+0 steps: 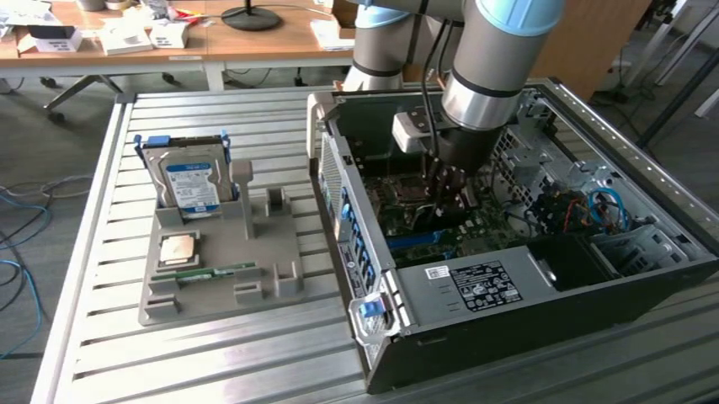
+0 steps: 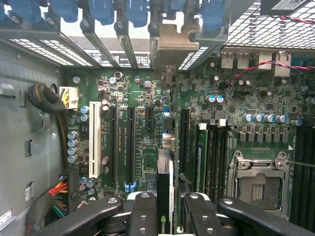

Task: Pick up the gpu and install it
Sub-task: 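Insert the gpu into the slot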

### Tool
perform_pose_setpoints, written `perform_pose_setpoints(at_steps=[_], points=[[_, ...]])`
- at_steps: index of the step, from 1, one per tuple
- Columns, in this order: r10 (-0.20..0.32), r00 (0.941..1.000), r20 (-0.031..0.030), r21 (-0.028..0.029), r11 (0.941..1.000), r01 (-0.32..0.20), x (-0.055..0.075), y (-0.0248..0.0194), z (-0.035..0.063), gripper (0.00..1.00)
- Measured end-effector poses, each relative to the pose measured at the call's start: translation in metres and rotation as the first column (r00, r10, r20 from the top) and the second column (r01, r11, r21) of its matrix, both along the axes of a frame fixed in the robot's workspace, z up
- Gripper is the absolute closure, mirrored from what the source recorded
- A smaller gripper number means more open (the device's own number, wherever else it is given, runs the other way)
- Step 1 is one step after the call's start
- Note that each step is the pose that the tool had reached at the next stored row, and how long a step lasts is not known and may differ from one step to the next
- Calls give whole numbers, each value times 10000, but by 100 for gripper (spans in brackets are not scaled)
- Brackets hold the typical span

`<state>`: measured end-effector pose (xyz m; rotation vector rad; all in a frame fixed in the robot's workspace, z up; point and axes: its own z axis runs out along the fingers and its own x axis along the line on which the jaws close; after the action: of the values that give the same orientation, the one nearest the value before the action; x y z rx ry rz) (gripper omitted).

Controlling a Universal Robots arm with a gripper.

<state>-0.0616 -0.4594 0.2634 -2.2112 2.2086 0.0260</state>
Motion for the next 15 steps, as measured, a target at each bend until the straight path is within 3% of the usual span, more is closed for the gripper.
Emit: perform_pose_setpoints(at_steps=[15], points=[[0,10000,17,-1,10000,0,-21,0,-15,74]])
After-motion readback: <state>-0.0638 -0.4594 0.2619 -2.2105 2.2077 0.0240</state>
